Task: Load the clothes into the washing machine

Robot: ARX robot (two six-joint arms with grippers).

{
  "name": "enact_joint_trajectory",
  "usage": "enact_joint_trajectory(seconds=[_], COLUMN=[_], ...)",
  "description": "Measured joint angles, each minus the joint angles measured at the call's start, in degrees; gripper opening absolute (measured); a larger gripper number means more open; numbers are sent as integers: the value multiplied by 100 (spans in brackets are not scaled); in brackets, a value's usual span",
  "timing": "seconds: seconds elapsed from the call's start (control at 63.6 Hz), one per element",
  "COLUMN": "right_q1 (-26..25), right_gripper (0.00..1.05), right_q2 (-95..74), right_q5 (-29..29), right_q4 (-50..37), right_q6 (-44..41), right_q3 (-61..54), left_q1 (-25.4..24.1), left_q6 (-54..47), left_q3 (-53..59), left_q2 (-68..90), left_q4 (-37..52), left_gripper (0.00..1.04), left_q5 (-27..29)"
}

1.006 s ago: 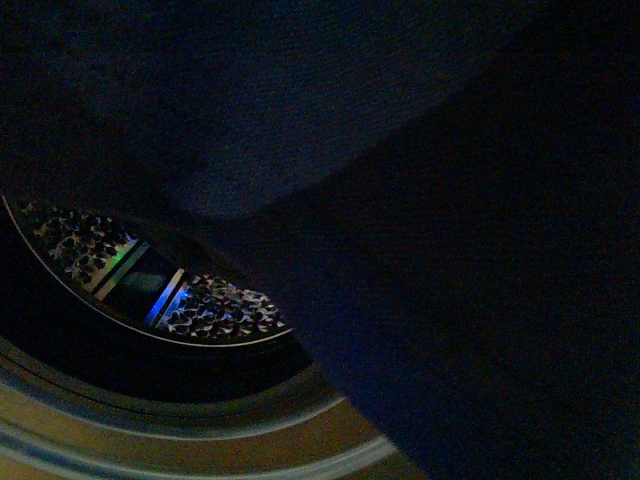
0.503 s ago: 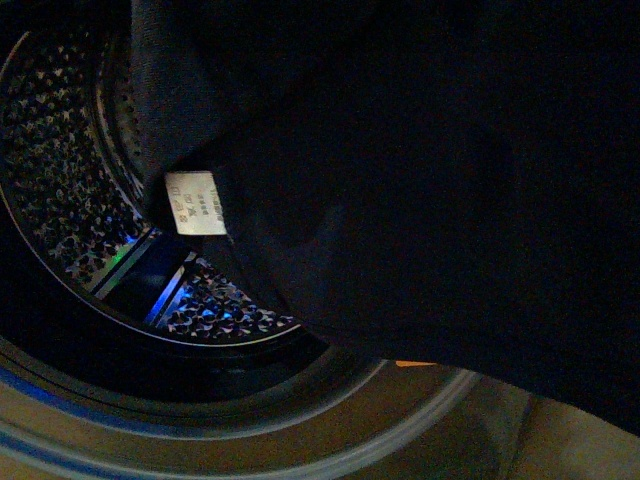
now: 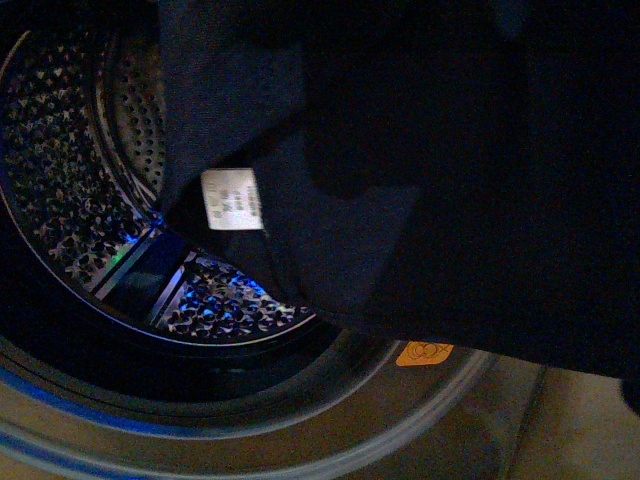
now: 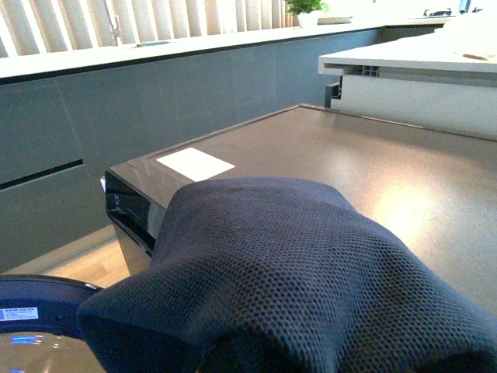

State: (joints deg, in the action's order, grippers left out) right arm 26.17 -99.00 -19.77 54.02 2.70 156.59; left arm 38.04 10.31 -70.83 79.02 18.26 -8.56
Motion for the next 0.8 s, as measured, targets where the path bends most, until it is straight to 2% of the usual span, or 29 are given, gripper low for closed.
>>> enact_joint_trajectory(seconds=[0.126, 0.315, 0.582, 0.692, 0.802], right_q1=[0, -2, 0, 0, 0], right_gripper=[6, 7, 45, 61, 77], right_q2=[-2, 0, 0, 0, 0], right_q5=[2, 15, -15, -33, -33], right_q4=[0, 0, 0, 0, -2], right_q6=[-4, -35, -33, -33, -33], right_q3=[0, 0, 22, 33, 33], left_q1=[190, 463, 452, 273, -9], left_q6=[-129, -540, -1357, -1609, -1663], left_q3=[-140, -442, -323, -63, 214], left_q2=[116, 328, 295, 116, -127], left_q4=[-22, -162, 195, 356, 380], left_gripper=[98, 96, 58, 41, 26], left_q5=[400, 1504, 2669, 2809, 2693])
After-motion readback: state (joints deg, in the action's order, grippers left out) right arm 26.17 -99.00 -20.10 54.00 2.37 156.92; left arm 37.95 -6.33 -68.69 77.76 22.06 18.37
